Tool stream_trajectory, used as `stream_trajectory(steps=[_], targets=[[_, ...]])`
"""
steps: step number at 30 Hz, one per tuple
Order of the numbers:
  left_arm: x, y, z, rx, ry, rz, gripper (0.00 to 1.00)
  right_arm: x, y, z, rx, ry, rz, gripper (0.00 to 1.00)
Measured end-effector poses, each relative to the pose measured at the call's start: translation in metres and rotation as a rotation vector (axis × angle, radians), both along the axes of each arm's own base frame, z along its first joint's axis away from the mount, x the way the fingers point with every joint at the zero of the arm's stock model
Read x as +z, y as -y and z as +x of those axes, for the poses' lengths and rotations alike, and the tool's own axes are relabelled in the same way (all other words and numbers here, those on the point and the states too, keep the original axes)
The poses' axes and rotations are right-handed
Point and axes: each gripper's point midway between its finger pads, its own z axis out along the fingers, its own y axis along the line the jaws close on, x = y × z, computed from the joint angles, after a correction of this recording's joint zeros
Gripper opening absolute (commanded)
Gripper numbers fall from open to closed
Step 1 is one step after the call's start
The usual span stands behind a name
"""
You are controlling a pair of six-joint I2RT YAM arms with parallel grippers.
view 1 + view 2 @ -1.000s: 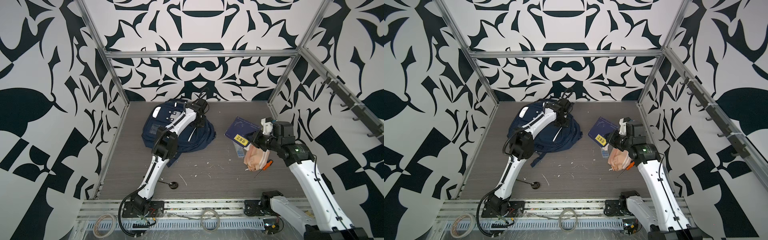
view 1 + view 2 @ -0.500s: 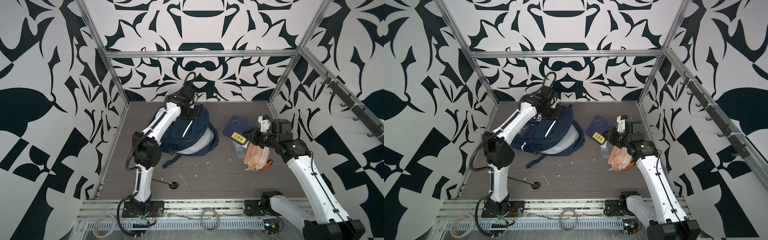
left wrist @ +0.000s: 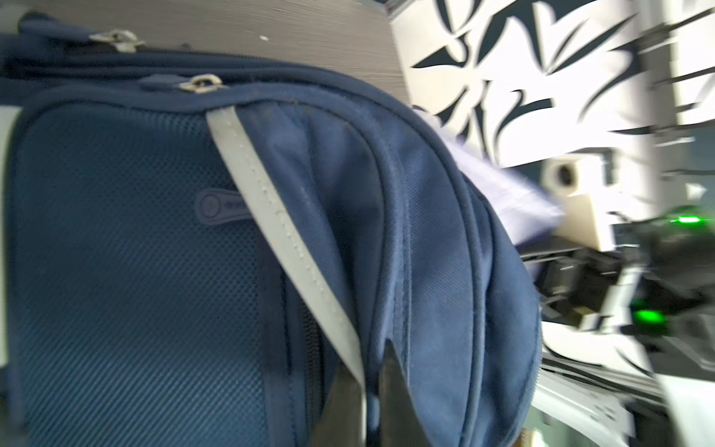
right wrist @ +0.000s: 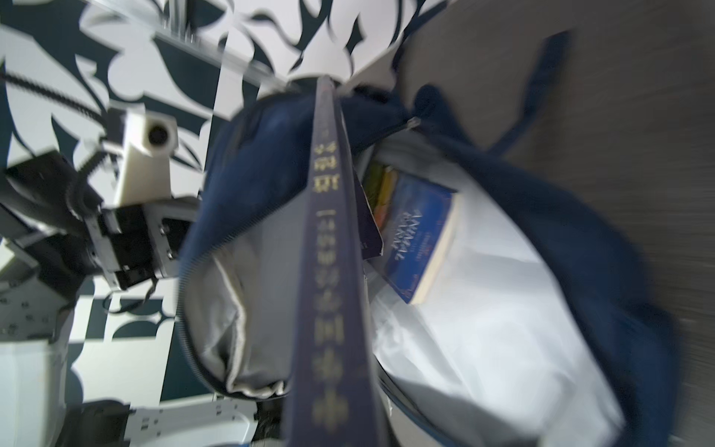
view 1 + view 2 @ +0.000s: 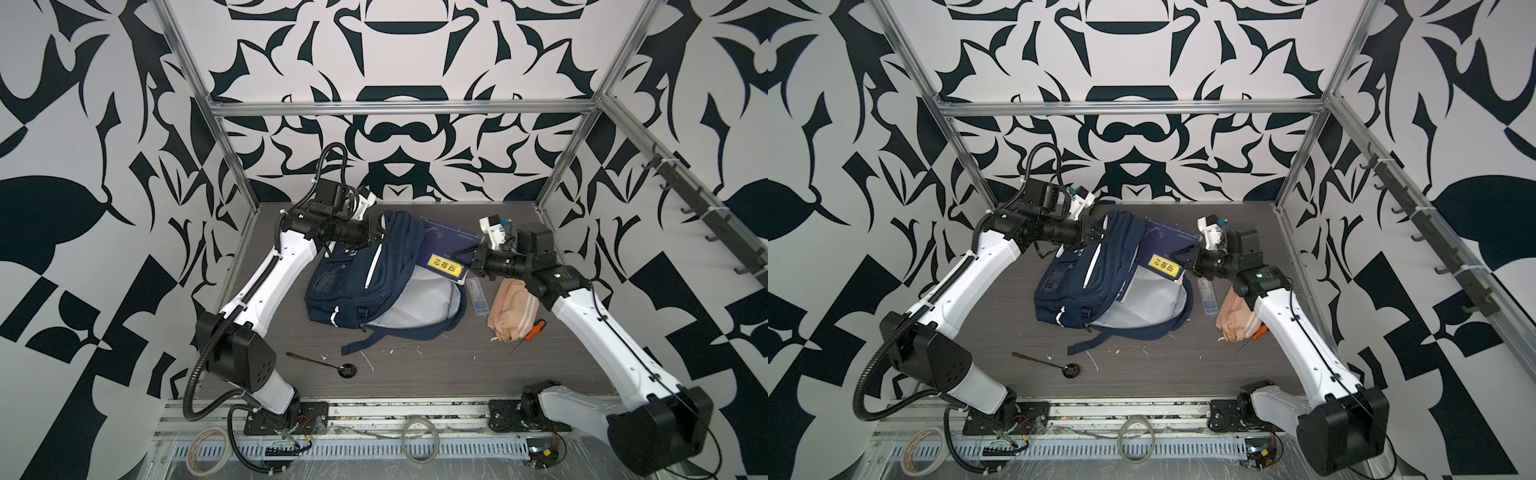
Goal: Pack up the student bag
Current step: 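Lower the dark blue book into the backpack opening with the right gripper, then open the right gripper and withdraw it from the backpack while left holds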
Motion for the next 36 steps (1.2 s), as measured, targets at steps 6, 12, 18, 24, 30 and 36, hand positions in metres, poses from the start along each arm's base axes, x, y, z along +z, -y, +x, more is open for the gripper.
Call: stream_trajectory(steps=[6, 12, 18, 24, 30, 36], targets=[[0.005, 0.006, 0.002, 0.006, -0.028, -0.083, 0.0, -0.06, -0.047, 0.006, 0.068, -0.11, -0.062, 0.0], [0.016, 0.011, 0.005, 0.002, -0.017, -0.132, 0.0, -0.123, -0.069, 0.029, 0.061, -0.2, -0.135, 0.0], [0.019, 0.014, 0.004, -0.002, -0.021, -0.147, 0.0, -0.157, -0.104, 0.074, 0.074, -0.208, -0.126, 0.0], [0.019, 0.015, 0.004, 0.001, -0.027, -0.148, 0.0, -0.172, -0.136, 0.109, 0.106, -0.188, -0.102, 0.0], [0.01, 0.014, 0.005, 0.008, -0.034, -0.138, 0.0, -0.177, -0.141, 0.108, 0.117, -0.198, -0.107, 0.1], [0.004, 0.013, 0.007, 0.024, -0.026, -0.114, 0.0, -0.18, -0.123, 0.087, 0.102, -0.237, -0.181, 0.55]])
